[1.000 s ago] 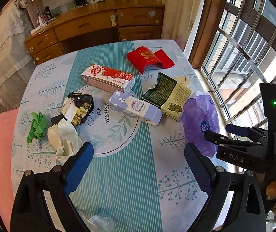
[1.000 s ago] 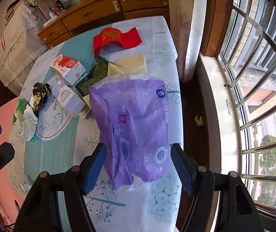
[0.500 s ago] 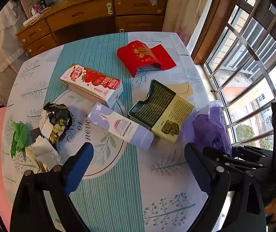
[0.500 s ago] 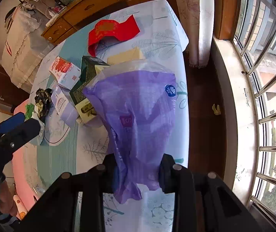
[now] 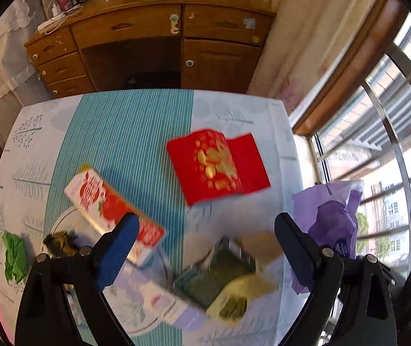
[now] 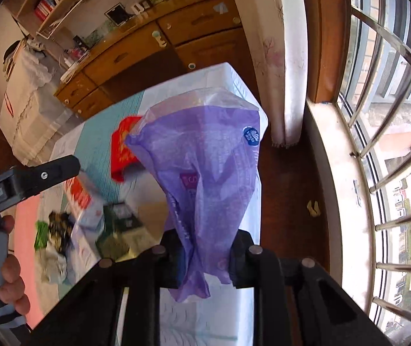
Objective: Collect trash
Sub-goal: 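Grasp the purple plastic bag with the right tool while the left tool grasps the red packet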
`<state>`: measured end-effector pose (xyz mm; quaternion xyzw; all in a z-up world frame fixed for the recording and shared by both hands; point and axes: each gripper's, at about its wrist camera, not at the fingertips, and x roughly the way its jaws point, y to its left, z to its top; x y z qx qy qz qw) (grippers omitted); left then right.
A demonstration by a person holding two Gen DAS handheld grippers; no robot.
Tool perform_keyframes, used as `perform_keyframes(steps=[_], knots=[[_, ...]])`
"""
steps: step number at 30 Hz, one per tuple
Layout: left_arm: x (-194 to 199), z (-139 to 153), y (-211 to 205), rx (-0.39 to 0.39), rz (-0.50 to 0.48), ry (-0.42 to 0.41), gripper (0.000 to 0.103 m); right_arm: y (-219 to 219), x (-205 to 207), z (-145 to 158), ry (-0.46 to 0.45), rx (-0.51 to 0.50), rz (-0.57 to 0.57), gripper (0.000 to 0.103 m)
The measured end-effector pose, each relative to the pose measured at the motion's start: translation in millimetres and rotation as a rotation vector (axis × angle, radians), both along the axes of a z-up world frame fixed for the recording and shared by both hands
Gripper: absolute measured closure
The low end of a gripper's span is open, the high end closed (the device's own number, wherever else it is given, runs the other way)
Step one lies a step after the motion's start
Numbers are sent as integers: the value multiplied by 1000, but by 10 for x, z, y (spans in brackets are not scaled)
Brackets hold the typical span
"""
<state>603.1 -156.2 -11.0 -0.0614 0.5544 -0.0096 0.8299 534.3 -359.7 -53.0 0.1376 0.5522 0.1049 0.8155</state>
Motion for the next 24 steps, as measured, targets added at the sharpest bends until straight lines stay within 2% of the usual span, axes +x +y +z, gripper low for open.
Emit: perform_keyframes(steps=[9,17,20,21,23,24], knots=[[653,-499,58,-21,129,100,9,71,528,-120,-33,13,-17,83],[816,-937,9,-40,163,184,11,52,538,-171,-22,28,-31,83],[817,-1003,4,-33,181,186,33,50,532,-177,-17,21,-29,83],[799,-977,-3,-44,177,168,54,52,537,-169,-17,19,-27,83],[798,-958,0,-82,155,160,81,58,523,-144,-19,14,-27,83],[779,-932,-9,-75,149,160,84,72,522,-125,-21,11,-27,83]])
